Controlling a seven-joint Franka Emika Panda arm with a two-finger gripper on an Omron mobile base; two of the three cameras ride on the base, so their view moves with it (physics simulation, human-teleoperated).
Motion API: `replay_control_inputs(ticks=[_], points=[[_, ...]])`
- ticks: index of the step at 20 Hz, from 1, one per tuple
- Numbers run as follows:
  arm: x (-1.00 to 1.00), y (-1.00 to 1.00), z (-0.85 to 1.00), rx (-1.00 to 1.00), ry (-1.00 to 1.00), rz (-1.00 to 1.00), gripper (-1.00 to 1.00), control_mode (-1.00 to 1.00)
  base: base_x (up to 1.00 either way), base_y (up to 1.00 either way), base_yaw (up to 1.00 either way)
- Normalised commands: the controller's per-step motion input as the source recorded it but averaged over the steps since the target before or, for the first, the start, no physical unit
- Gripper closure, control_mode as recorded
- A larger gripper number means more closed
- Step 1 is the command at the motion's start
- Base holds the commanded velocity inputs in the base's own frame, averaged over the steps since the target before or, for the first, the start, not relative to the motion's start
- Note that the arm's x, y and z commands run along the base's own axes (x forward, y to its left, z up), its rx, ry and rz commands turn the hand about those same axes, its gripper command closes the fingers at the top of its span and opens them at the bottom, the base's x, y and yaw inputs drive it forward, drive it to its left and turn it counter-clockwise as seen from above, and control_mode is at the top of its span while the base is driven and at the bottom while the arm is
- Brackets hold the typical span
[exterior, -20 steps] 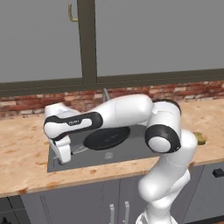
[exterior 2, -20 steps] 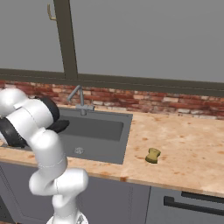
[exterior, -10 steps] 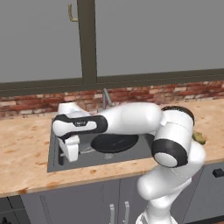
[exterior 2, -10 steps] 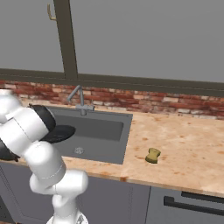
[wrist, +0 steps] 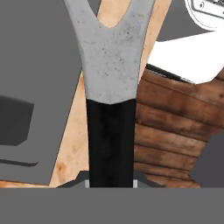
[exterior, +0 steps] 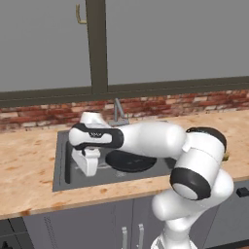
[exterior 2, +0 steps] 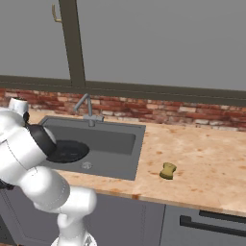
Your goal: Pick the pan and sponge and place them into the sink. Then turn on the water.
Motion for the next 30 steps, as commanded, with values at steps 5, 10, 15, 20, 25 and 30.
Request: replay_control_inputs(ticks=[5,10,15,20,25,30], points=[[0.23,0.00,0.00,0.12,0.00,0.02,1.00,-1.00,0.00,0.00,0.00],[0.30,-0.01,0.03,0.08,-0.01,0.01,1.00,-1.00,0.00,0.00,0.00],[0.30,-0.05,0.01,0.04,0.00,0.00,1.00,-1.00,0.00,0.00,0.00],[0.20,-0.07,-0.03,0.00,-0.03,0.00,1.00,-1.00,0.00,0.00,0.00],[0.13,-0.09,-0.07,0.00,-0.06,0.00,1.00,-1.00,0.00,0.00,0.00],[0.14,0.00,-0.13,0.00,0.00,0.00,1.00,-1.00,0.00,0.00,0.00]])
